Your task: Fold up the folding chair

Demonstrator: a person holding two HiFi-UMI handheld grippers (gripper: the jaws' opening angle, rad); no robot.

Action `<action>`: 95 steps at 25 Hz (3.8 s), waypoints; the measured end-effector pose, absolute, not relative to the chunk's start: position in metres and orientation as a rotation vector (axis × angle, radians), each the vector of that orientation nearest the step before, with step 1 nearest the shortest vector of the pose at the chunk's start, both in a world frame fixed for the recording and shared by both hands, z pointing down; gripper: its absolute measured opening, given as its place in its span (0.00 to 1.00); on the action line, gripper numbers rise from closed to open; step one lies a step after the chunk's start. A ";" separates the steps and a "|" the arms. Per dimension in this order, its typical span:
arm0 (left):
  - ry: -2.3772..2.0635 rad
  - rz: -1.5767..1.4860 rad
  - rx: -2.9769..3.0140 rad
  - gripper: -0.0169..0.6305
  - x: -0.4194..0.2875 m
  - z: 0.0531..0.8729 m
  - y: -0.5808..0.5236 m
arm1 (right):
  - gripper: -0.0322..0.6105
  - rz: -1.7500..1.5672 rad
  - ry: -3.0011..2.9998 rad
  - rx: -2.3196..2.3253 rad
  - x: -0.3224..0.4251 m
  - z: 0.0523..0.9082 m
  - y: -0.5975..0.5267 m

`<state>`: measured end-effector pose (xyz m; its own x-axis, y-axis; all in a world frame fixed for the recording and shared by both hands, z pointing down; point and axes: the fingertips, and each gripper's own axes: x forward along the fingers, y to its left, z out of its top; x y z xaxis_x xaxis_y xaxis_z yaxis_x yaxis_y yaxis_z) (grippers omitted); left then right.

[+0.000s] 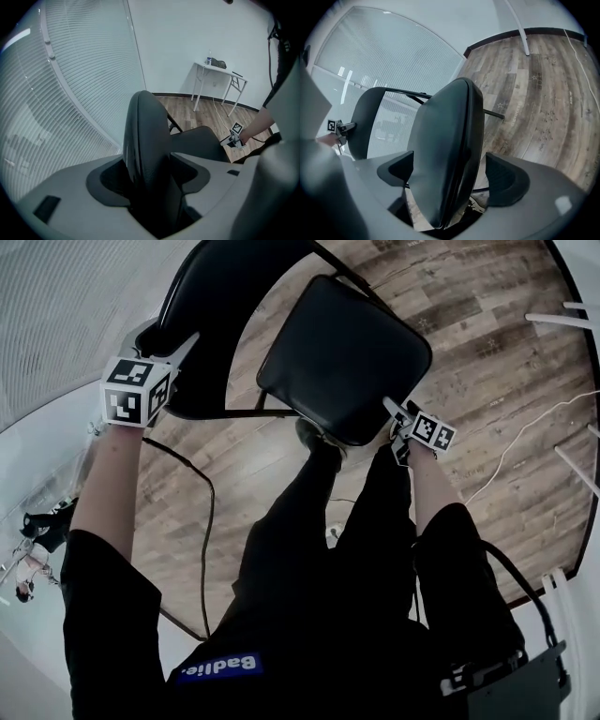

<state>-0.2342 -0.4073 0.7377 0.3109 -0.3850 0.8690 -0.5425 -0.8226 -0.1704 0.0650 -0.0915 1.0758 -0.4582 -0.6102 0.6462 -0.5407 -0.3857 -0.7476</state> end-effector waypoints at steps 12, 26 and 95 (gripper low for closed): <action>-0.882 1.488 2.391 0.42 -0.236 0.743 -0.407 | 0.74 -2.032 1.698 -1.490 0.039 1.122 -0.115; -0.831 1.434 2.385 0.39 -0.223 0.734 -0.400 | 0.74 -2.076 1.516 -1.368 0.042 1.102 -0.115; -0.624 1.194 2.380 0.18 -0.163 0.538 -0.298 | 0.61 -2.037 1.832 -1.315 -0.171 0.740 -0.325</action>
<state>-0.1630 -0.2978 0.5384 0.5343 -0.2077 0.8194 -0.5536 -0.8185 0.1535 -0.1705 -0.3254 0.7404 -0.6211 -0.5895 0.5165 -0.4512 -0.2698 -0.8506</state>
